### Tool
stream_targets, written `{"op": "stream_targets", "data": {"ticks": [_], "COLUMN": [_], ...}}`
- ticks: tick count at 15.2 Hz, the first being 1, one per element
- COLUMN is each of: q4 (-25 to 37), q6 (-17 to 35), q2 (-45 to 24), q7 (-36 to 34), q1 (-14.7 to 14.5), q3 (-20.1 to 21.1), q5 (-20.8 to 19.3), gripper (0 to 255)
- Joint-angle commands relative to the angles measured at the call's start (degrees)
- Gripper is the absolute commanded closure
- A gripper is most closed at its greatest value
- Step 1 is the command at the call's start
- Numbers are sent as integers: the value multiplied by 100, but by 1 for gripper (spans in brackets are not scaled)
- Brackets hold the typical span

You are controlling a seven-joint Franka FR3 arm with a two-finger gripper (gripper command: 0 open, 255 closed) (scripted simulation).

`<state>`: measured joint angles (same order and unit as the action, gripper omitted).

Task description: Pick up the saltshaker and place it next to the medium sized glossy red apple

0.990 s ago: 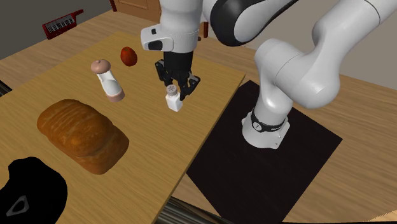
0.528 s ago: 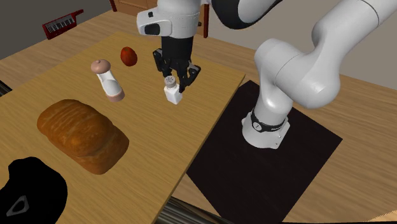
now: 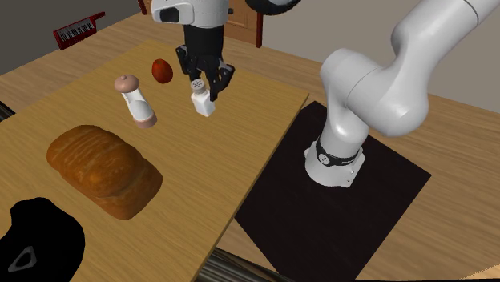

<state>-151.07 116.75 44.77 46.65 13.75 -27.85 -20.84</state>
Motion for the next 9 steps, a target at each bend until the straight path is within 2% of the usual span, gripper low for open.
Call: {"op": "stream_targets", "data": {"ticks": [1, 5, 9], "q4": [278, 928, 1653], "q6": [142, 358, 523], "q2": [-355, -1094, -1886], "q7": [299, 846, 1477], "q1": [-19, -216, -529], "q3": [-333, -950, -1625], "q5": [-64, 8, 301], "gripper": [255, 255, 255]}}
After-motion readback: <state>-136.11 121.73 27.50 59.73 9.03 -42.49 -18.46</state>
